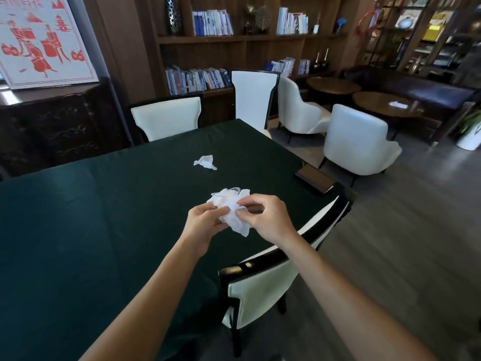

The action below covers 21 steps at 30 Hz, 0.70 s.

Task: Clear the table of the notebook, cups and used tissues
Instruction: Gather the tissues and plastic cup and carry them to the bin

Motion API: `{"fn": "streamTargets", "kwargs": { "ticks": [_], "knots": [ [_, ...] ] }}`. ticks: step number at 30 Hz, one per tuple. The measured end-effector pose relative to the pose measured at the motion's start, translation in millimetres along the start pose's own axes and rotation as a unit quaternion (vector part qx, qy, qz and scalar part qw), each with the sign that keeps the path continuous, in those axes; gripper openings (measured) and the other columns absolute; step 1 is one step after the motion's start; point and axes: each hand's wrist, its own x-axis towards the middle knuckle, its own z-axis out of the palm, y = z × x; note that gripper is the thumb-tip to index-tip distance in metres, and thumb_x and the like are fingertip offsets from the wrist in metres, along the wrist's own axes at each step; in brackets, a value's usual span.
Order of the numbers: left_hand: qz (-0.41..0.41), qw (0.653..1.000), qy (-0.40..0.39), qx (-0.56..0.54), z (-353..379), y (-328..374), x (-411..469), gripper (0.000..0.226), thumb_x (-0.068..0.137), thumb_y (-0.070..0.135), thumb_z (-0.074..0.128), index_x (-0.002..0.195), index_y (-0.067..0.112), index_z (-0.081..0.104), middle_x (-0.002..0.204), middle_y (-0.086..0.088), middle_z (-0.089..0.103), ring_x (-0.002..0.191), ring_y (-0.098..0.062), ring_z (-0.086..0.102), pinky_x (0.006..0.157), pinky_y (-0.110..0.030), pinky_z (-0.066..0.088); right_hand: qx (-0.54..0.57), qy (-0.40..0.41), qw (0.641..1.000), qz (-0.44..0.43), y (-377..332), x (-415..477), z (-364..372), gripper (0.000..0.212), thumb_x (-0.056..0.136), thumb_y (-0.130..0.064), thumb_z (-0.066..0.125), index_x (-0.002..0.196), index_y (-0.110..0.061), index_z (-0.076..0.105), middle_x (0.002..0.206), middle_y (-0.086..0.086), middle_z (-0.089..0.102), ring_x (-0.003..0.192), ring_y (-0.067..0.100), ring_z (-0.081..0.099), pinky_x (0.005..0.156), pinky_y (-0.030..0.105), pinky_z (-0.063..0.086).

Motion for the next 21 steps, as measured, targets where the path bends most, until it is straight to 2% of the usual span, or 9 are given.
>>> {"fn": "streamTargets", "kwargs": {
  "ticks": [5, 9, 14, 18, 21],
  "knots": [
    [0.007, 1.0, 0.004, -0.002, 28, -5, 62, 0.025, 0.096, 0.0, 0.065, 0.082, 0.011, 0.083, 0.087, -0.009, 0.082, 0.081, -0.017, 0.08, 0.075, -0.026, 0.064, -0.035, 0.016, 0.999, -0.009, 30, 64, -21, 0.013, 0.083, -0.021, 0.084, 0.095, -0.02, 0.082, 0.087, -0.012, 0.078, 0.081, -0.002, 0.073, 0.071, 0.01, 0.056],
    [0.019, 1.0, 0.008, 0.001, 43, 0, 114, 0.028, 0.096, 0.003, 0.067, 0.076, 0.013, 0.083, 0.086, -0.007, 0.082, 0.083, -0.016, 0.08, 0.075, -0.025, 0.064, -0.035, 0.007, 0.999, 0.011, 49, 123, -36, 0.007, 0.082, -0.022, 0.084, 0.086, -0.02, 0.079, 0.079, -0.014, 0.076, 0.077, -0.003, 0.073, 0.066, 0.008, 0.054],
    [0.017, 1.0, 0.007, 0.001, 62, 9, 168, 0.014, 0.096, 0.009, 0.072, 0.089, 0.008, 0.084, 0.095, -0.009, 0.083, 0.091, -0.018, 0.081, 0.078, -0.025, 0.064, -0.025, -0.008, 1.0, 0.014, 68, 179, -57, 0.007, 0.081, -0.02, 0.085, 0.085, -0.018, 0.079, 0.076, -0.016, 0.075, 0.073, -0.007, 0.071, 0.062, 0.005, 0.052],
    [0.019, 1.0, -0.007, 0.004, 72, 12, 195, 0.022, 0.093, 0.012, 0.078, 0.073, 0.019, 0.083, 0.078, 0.004, 0.08, 0.088, -0.013, 0.081, 0.081, -0.028, 0.065, -0.029, -0.023, 0.999, 0.014, 80, 214, -67, 0.009, 0.081, -0.02, 0.085, 0.088, -0.018, 0.08, 0.079, -0.013, 0.076, 0.076, -0.005, 0.072, 0.065, 0.007, 0.053],
    [0.016, 1.0, 0.012, -0.01, 71, 16, 214, 0.014, 0.093, 0.01, 0.076, 0.084, 0.016, 0.086, 0.085, 0.001, 0.082, 0.092, -0.016, 0.081, 0.079, -0.026, 0.064, -0.032, -0.041, 0.999, 0.01, 85, 240, -65, 0.008, 0.08, -0.021, 0.085, 0.085, -0.018, 0.079, 0.079, -0.012, 0.077, 0.076, -0.001, 0.073, 0.064, 0.007, 0.052]
  ]
}}
